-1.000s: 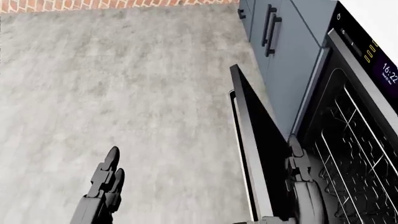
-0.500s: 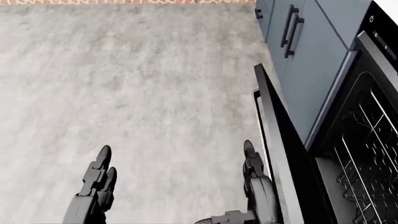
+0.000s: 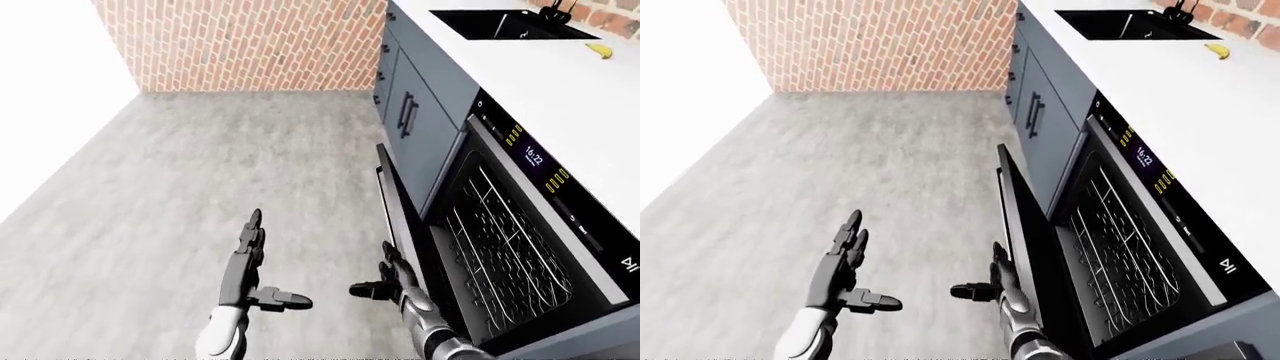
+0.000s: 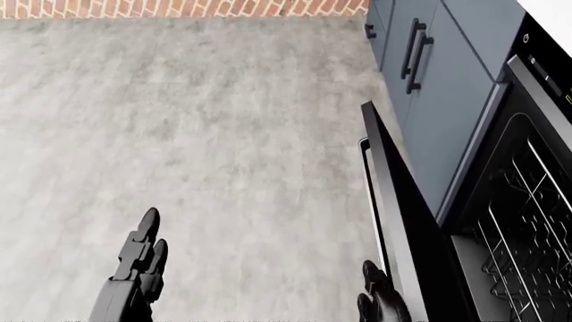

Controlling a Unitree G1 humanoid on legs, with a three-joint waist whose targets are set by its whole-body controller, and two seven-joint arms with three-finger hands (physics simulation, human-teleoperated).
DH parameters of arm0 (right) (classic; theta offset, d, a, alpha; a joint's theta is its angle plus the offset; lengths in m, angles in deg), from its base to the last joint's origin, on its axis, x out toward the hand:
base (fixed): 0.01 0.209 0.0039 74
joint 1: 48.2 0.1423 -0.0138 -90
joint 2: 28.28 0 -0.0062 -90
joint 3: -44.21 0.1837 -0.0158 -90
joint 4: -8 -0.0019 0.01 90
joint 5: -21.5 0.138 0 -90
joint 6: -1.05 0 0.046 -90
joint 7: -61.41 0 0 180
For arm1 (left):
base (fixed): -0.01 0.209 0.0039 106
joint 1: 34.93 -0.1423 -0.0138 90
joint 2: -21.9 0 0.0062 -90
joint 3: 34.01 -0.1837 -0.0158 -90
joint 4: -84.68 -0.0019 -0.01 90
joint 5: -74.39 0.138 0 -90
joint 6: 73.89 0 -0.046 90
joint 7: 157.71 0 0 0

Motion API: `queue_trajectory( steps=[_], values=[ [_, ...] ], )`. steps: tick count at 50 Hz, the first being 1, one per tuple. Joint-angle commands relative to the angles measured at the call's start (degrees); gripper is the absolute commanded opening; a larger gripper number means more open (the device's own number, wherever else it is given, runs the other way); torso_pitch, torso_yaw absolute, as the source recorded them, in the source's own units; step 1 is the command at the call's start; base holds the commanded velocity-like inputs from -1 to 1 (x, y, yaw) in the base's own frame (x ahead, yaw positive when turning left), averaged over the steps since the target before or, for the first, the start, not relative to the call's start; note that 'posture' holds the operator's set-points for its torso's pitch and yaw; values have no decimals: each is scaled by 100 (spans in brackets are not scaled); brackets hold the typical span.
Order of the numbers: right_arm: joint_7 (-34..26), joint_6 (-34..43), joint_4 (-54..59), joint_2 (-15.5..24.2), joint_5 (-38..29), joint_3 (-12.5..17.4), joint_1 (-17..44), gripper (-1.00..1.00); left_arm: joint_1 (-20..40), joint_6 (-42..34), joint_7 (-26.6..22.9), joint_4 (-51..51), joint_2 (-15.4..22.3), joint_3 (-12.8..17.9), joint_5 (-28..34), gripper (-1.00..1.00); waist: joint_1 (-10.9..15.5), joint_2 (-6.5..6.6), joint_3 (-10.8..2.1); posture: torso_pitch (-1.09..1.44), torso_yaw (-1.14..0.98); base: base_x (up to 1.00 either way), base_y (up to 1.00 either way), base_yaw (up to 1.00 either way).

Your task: Close the dishwasher door

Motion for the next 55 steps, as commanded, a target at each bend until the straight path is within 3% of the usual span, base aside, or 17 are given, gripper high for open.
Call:
queue_trajectory(
  steps=[1,12,22,39,55],
  values=[
    [-13,110,-130,27,-76,131,62,100,95,178,5,195,2,-5,-15,100,5,-5,-93,0,0,0,0,0],
    [7,861,-108,174,-280,685,-173,100,133,176,11,155,7,4,-22,100,23,-63,-24,0,0,0,0,0],
    [-131,1732,-102,312,-283,967,-295,100,136,179,3,152,11,14,-22,100,42,-110,-29,0,0,0,0,0],
    [92,1692,-104,538,-519,890,-468,100,77,125,-12,296,8,20,-34,100,56,-106,-56,0,0,0,0,0],
    [667,1733,-100,592,-777,808,-533,100,55,118,-10,321,4,1,-25,100,63,-83,-75,0,0,0,0,0]
  ],
)
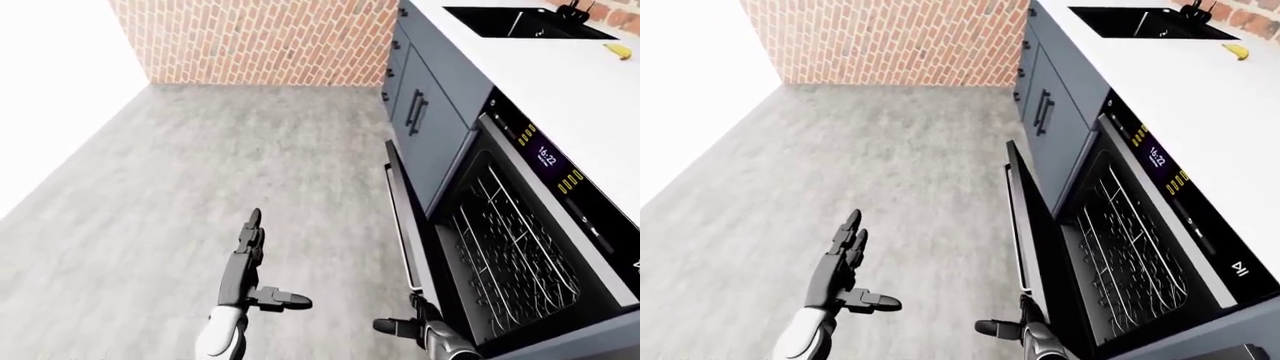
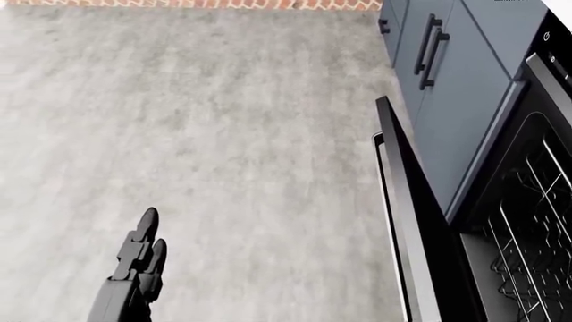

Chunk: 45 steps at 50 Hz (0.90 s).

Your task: Close the dishwasher door

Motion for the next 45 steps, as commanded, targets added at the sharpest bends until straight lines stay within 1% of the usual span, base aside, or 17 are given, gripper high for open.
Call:
queue_trajectory(
  steps=[1,6,45],
  values=[
    [225,-7,-120,143,28,55,82,100,91,183,-2,213,3,-4,-15,100,-24,-11,-82,0,0,0,0,0],
    [412,111,-119,150,-33,38,87,100,101,175,-5,215,6,6,-24,100,-22,-7,-86,0,0,0,0,0],
    [1086,382,-118,201,-215,11,59,100,101,156,-3,243,6,12,-34,100,17,15,-92,0,0,0,0,0]
  ],
)
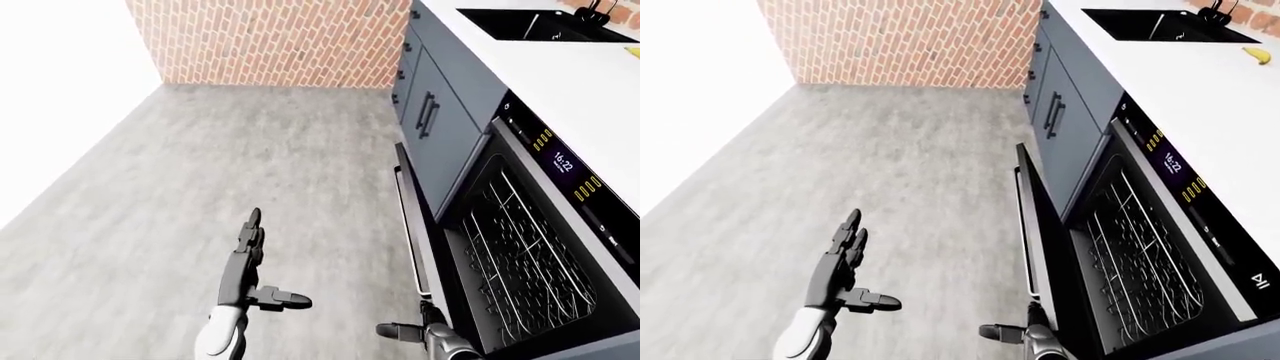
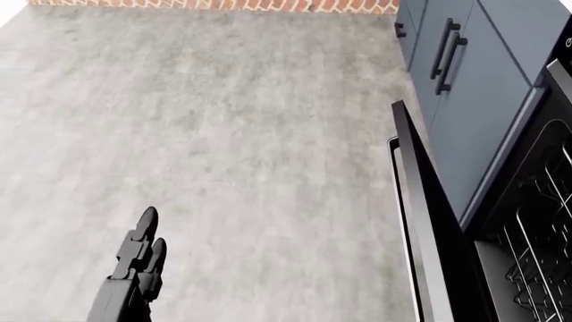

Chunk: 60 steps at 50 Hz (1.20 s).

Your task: Close the dishwasher door

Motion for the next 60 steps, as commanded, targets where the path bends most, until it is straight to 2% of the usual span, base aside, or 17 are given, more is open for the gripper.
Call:
queue_trajectory(
  steps=[1,60],
  values=[
    [297,-7,-110,214,69,89,36,100,83,185,1,225,2,-5,-15,100,-42,-21,-75,0,0,0,0,0],
    [1178,119,-109,250,55,122,0,100,55,156,-2,284,-1,-21,-16,100,14,1,-71,0,0,0,0,0]
  ],
)
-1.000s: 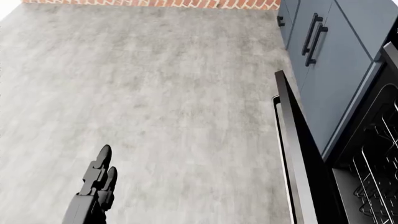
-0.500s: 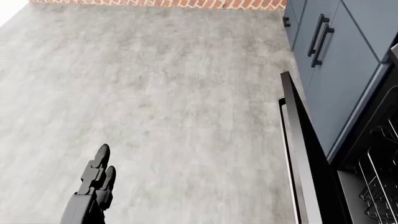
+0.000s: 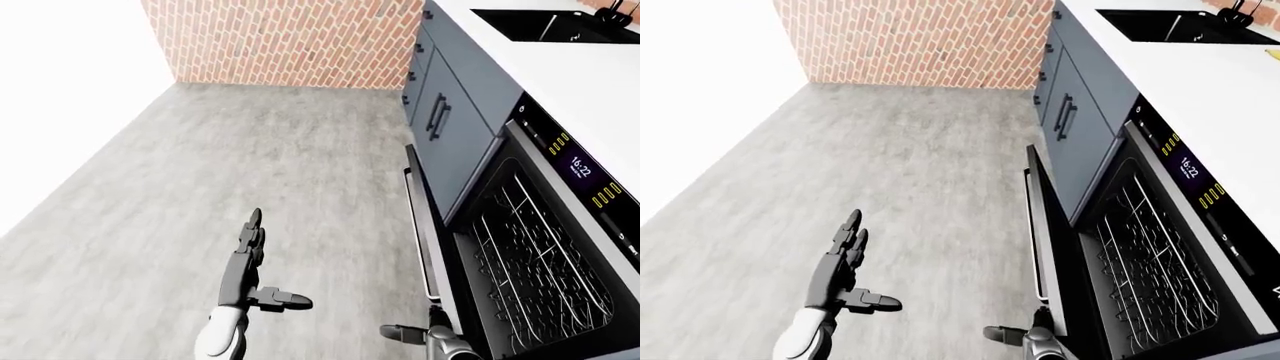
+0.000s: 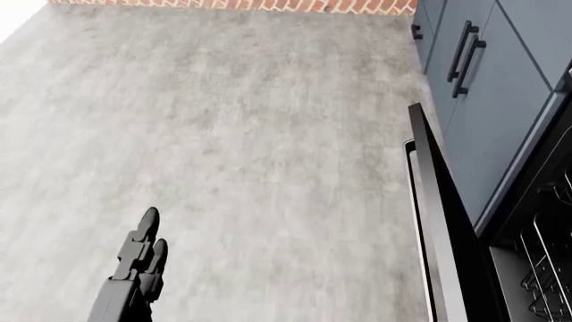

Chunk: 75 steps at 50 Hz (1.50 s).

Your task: Close the dishwasher door

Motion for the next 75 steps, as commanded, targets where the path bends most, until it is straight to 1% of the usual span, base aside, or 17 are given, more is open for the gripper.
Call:
queue_trajectory(
  steps=[1,5,16,30,37,40,61,75],
  values=[
    [396,11,-125,281,66,107,20,100,83,170,0,247,6,6,-24,100,-60,-33,-74,0,0,0,0,0],
    [416,30,-124,290,71,121,0,100,81,179,-1,237,5,-2,-19,100,-57,-31,-73,0,0,0,0,0],
    [734,32,-125,318,133,171,-32,100,83,153,-7,267,12,23,-31,100,-41,-20,-73,0,0,0,0,0],
    [964,-35,-125,353,113,164,-52,100,67,143,-18,305,14,32,-40,100,-27,-19,-66,0,0,0,0,0],
    [933,-47,-124,333,113,156,-52,100,75,138,-21,304,16,42,-44,100,-27,-20,-62,0,0,0,0,0],
    [1042,28,-124,341,85,148,-45,100,75,130,-23,314,16,45,-47,100,-30,-23,-61,0,0,0,0,0],
    [1217,160,-125,397,60,142,-42,100,63,176,-1,261,2,-5,-16,100,-30,-30,-58,0,0,0,0,0],
    [1354,111,-126,407,108,181,-56,100,79,165,-7,266,10,15,-30,100,-35,-32,-56,0,0,0,0,0]
  ],
)
